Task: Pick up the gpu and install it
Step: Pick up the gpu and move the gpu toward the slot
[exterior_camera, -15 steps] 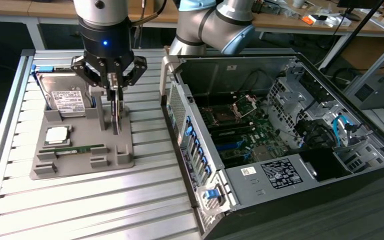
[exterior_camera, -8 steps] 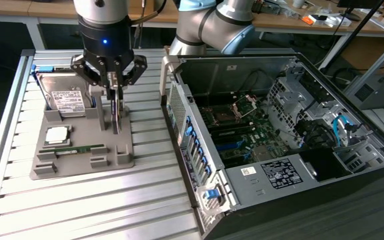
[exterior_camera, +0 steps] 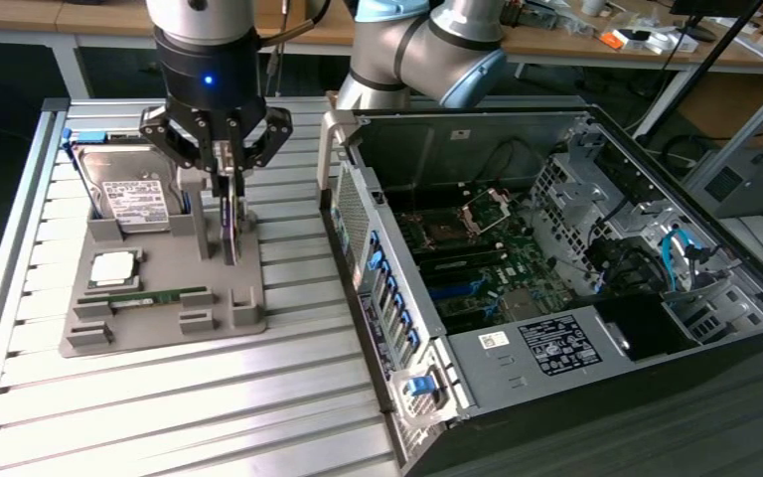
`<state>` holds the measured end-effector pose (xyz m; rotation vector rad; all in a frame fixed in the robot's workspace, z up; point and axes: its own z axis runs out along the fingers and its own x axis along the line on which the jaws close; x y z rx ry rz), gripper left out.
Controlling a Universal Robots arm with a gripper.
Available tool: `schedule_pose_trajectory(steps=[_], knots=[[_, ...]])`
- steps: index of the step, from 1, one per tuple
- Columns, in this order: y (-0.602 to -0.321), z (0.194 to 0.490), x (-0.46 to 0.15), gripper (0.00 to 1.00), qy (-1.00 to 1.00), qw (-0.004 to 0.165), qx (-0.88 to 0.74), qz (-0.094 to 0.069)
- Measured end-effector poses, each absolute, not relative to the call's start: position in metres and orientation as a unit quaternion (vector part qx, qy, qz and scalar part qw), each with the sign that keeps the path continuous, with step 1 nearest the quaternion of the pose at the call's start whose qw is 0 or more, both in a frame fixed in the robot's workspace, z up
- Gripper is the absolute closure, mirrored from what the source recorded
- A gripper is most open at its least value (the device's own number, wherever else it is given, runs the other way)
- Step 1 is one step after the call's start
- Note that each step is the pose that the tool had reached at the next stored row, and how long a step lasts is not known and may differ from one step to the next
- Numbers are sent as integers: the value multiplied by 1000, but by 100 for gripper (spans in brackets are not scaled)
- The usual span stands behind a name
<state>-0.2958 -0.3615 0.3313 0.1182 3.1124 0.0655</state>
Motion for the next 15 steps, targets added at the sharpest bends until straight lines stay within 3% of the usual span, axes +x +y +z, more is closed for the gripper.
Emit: schedule_pose_trajectory(steps=[15], knots=[[-361,337,-296,73,999,13,38,21]])
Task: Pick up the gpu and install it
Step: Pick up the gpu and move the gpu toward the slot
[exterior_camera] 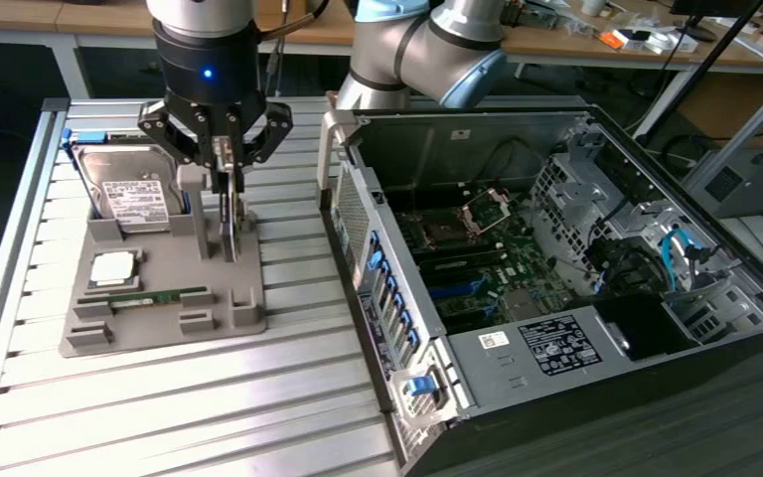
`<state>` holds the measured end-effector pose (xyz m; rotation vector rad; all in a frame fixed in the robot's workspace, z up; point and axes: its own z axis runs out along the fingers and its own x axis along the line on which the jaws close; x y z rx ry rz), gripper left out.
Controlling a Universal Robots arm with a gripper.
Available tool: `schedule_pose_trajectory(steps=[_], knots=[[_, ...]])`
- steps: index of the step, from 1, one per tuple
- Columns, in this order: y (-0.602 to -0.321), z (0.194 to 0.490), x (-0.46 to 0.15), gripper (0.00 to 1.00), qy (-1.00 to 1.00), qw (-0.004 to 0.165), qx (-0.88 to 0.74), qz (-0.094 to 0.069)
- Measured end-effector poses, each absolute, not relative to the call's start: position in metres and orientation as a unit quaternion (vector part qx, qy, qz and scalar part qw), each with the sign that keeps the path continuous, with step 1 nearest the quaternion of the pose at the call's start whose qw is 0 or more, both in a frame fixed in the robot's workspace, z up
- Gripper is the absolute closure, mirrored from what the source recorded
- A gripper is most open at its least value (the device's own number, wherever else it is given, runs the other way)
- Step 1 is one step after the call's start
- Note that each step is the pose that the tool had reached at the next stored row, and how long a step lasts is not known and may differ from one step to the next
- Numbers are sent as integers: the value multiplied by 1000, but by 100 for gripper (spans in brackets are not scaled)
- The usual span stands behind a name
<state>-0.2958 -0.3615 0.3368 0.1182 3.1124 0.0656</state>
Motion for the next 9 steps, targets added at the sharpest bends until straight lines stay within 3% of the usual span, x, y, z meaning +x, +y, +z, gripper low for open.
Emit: schedule_pose_trajectory(steps=[9], knots=[[-361,339,-296,73,999,13,38,21]])
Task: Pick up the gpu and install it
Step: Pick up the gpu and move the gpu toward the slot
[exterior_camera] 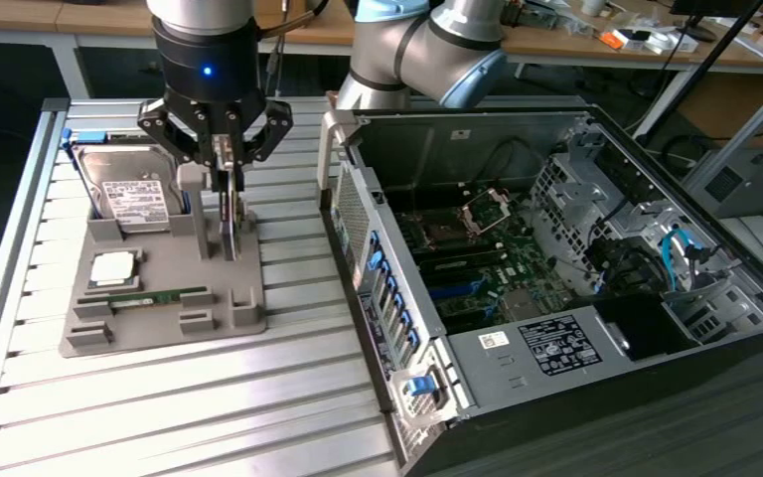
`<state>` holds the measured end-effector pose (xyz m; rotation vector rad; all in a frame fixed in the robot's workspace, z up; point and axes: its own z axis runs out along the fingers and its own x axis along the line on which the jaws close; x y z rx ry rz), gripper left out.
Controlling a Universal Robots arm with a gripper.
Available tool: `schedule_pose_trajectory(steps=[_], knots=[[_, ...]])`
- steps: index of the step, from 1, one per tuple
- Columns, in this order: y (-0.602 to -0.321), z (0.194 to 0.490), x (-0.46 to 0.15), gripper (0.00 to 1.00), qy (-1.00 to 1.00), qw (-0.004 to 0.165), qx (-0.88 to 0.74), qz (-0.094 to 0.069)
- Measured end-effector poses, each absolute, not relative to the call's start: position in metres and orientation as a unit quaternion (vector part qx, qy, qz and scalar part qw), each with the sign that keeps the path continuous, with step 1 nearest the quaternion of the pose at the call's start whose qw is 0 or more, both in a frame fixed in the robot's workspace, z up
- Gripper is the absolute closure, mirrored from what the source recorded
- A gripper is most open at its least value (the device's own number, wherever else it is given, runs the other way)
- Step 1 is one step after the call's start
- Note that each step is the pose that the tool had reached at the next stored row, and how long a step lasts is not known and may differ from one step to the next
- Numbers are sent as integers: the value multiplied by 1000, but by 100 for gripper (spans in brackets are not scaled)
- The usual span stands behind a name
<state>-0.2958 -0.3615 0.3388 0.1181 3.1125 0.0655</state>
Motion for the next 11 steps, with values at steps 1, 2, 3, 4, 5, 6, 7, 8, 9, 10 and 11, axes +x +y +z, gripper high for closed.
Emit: schedule_pose_trajectory(steps=[1,2,3,4,5,6,7,8,9,10,11], knots=[[-361,339,-296,73,999,13,38,21],[-361,339,-296,73,999,13,38,21],[-361,340,-296,73,999,13,38,21],[-361,340,-296,73,999,13,38,21],[-361,340,-296,73,999,13,38,21],[-361,340,-296,73,999,13,38,21],[-361,341,-296,73,999,13,38,21],[-361,341,-296,73,999,13,38,21],[-361,341,-296,73,999,13,38,21],[-361,342,-296,73,999,13,38,21],[-361,342,-296,73,999,13,38,21]])
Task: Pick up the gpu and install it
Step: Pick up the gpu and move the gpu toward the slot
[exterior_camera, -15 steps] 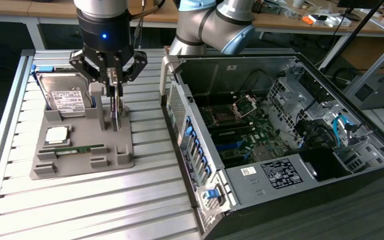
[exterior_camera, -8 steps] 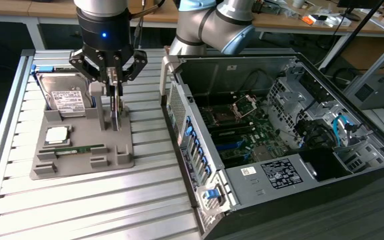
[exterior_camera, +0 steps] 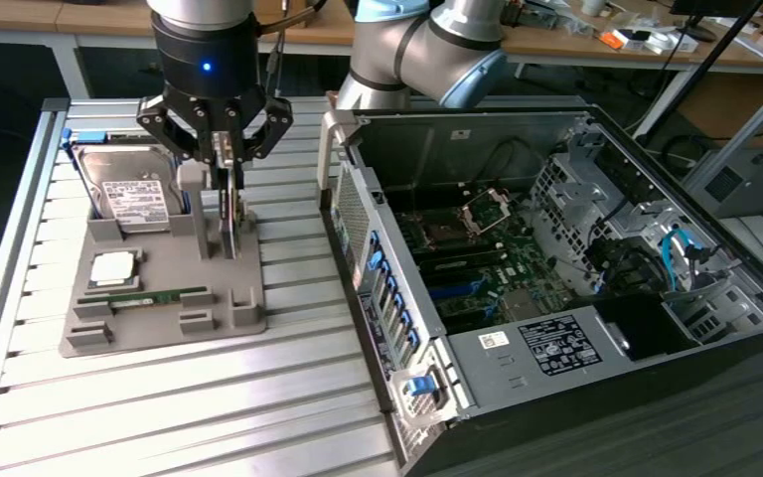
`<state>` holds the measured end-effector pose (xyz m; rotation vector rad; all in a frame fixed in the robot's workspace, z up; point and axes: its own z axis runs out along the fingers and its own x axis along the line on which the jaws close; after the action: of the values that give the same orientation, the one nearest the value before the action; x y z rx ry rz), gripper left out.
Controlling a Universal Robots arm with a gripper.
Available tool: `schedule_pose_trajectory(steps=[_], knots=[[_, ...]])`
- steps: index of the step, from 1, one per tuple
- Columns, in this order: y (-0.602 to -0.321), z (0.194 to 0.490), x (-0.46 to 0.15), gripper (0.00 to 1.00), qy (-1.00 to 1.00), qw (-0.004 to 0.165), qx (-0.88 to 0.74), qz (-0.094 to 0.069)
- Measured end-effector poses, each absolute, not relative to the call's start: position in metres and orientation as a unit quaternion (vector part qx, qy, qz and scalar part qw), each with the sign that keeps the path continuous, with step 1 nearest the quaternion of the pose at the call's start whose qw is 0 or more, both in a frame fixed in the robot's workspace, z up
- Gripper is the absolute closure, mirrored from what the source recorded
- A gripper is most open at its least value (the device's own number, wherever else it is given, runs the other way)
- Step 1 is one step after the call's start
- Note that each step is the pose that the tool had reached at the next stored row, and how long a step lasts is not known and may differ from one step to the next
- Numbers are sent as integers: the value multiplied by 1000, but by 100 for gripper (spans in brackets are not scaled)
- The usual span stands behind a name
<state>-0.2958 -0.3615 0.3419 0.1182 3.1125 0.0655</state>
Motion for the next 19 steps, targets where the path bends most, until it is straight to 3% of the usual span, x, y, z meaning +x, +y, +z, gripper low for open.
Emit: schedule_pose_trajectory(steps=[19], knots=[[-361,350,-296,73,999,13,38,21]])
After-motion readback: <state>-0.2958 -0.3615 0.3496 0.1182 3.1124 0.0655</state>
